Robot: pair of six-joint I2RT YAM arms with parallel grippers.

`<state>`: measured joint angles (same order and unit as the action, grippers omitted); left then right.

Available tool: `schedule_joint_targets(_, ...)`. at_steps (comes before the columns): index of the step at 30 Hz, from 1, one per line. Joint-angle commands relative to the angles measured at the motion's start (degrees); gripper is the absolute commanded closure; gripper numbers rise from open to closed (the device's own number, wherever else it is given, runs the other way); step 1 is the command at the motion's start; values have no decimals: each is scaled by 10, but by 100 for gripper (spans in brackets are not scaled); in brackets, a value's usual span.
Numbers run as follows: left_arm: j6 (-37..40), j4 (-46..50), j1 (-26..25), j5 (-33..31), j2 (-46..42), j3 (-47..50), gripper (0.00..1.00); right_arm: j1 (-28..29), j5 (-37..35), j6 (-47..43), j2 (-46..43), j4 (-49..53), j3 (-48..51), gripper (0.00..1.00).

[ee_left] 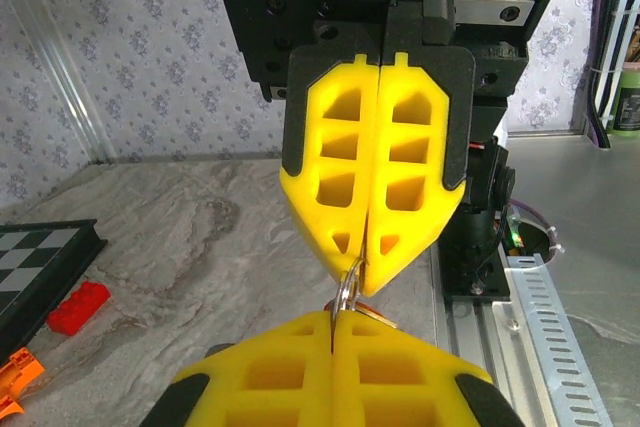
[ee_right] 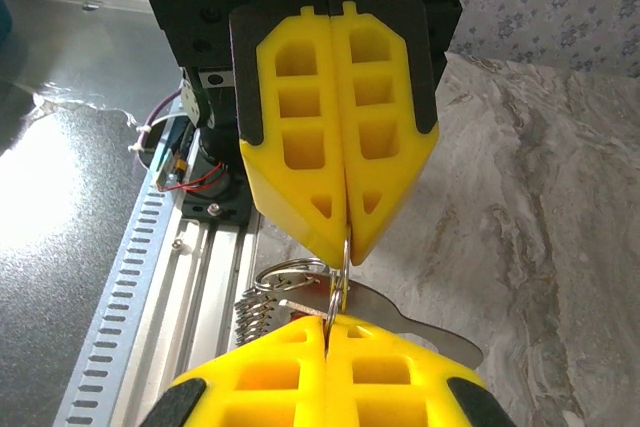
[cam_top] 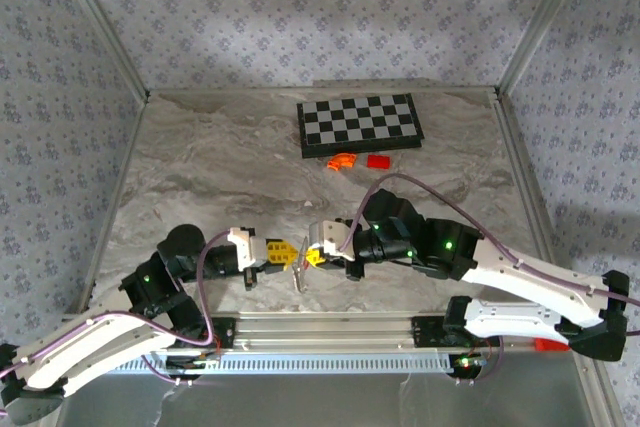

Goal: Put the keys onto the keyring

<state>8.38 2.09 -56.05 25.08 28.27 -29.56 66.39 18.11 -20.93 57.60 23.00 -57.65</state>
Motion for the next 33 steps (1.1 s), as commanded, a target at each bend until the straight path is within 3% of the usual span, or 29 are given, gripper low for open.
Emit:
schedule_joint_targets(1, 4, -1, -6, -4, 8, -20, 100, 12, -10, -21, 4, -9, -26, 100)
schedule_joint_targets(33, 3, 6, -22, 2, 13, -25, 100, 24, -16, -63, 15, 4, -32, 100)
